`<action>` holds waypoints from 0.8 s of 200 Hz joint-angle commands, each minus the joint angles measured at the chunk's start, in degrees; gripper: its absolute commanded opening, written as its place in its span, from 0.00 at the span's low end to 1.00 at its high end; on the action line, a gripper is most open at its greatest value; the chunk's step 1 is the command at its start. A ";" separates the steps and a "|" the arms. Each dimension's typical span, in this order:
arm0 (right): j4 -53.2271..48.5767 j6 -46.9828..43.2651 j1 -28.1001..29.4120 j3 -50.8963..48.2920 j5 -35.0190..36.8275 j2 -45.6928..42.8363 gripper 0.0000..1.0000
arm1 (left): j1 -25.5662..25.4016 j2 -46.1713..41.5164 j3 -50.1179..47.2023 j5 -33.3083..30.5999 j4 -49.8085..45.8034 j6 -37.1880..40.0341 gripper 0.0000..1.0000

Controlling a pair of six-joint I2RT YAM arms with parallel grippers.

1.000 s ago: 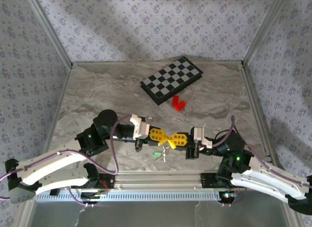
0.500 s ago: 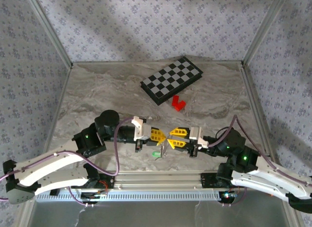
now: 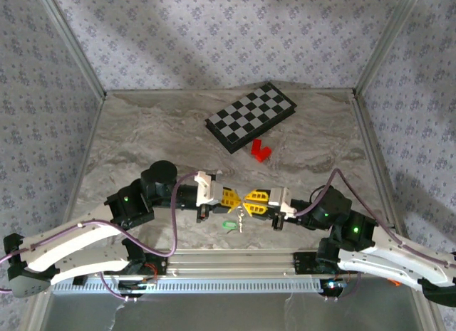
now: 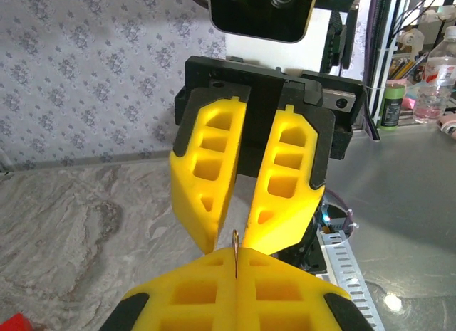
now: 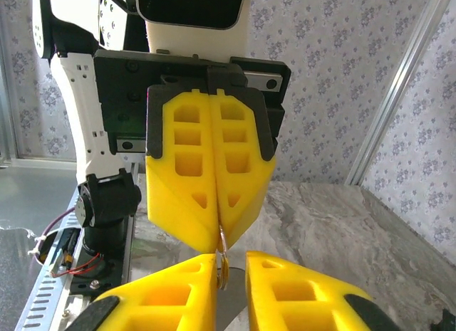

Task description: Put the keys on the keyring

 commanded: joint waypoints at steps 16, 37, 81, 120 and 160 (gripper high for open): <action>-0.01 -0.67 0.46 1.61 1.02 0.53 0.10 | -0.32 -0.62 2.15 0.52 0.82 0.92 0.00; 0.25 -1.06 0.81 1.50 1.74 0.81 0.01 | -0.30 -0.57 1.98 0.43 1.42 0.53 0.00; 4.19 -0.94 1.21 -0.61 2.25 -1.50 0.00 | -0.30 -2.05 -0.04 -3.38 3.38 -0.25 0.22; 6.86 0.64 0.93 -1.77 -2.01 -2.24 0.00 | -0.32 -2.54 0.12 -3.30 2.26 -0.22 0.27; 9.08 2.15 0.55 -2.41 -3.67 -2.39 0.00 | -0.32 -1.45 0.83 -2.04 1.39 0.20 0.27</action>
